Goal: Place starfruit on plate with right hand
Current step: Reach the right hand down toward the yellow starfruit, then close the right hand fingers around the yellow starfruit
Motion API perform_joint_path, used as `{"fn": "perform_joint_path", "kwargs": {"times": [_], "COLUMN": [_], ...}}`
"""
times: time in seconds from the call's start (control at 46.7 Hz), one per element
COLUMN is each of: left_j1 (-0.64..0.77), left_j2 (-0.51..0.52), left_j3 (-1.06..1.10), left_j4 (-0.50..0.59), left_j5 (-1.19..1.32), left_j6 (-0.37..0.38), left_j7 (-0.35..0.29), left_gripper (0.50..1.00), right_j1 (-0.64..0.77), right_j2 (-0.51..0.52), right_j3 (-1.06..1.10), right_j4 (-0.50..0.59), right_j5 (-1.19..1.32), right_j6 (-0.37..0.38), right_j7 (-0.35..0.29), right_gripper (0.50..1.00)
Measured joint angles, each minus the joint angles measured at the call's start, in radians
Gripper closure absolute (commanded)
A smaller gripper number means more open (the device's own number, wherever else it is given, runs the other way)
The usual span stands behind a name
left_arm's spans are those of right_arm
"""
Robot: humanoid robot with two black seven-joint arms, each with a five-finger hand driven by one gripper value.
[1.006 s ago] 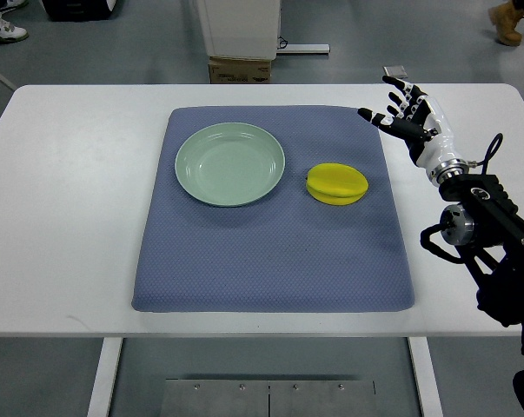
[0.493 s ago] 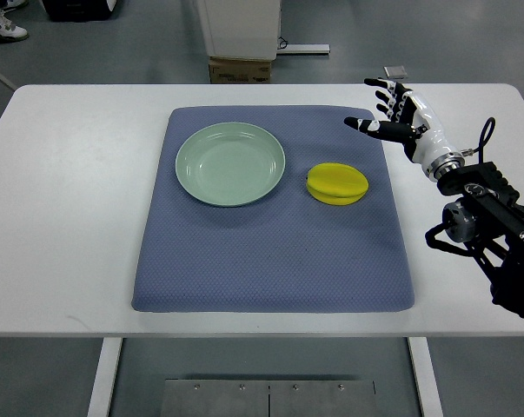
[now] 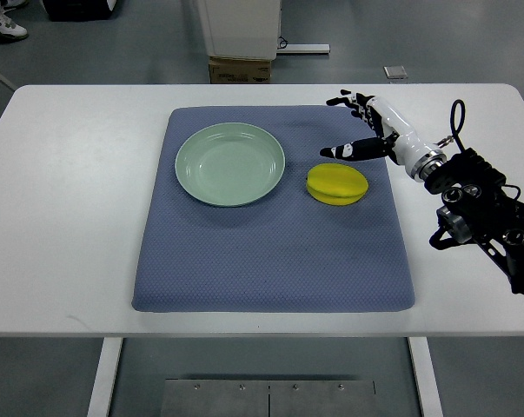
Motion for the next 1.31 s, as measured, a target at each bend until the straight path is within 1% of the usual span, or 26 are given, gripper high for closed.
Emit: {"fn": "perform_joint_path", "kwargs": {"times": [0.364,0.535,0.685,0.921,1.306], "left_j1": [-0.001,0.0,0.0,0.0,-0.001], "left_j2": [0.0,0.0,0.0,0.0,0.0], "left_j3": [0.0,0.0,0.0,0.0,0.0], "left_j4": [0.0,0.0,0.0,0.0,0.0], "left_j5": [0.0,0.0,0.0,0.0,0.0], "left_j6": [0.0,0.0,0.0,0.0,0.0], "left_j7": [0.0,0.0,0.0,0.0,0.0], "left_gripper": [0.5,0.5,0.5,0.5,0.5], "right_j1": [0.051,0.077,0.09,0.092,0.092], "right_j2": [-0.01,-0.022,-0.027,-0.035,-0.033], "right_j3": [-0.166,-0.214,-0.262,-0.279,-0.291], "right_j4": [0.001,0.006,0.004,-0.006,-0.062], "right_j5": [-0.089,-0.116,-0.146,-0.163,-0.169], "right_j6": [0.011,0.043,0.048,0.047,0.046], "right_j7": [0.028,0.036,0.054,0.058,0.056], "right_gripper": [0.5,0.5,0.5,0.5,0.5]}}
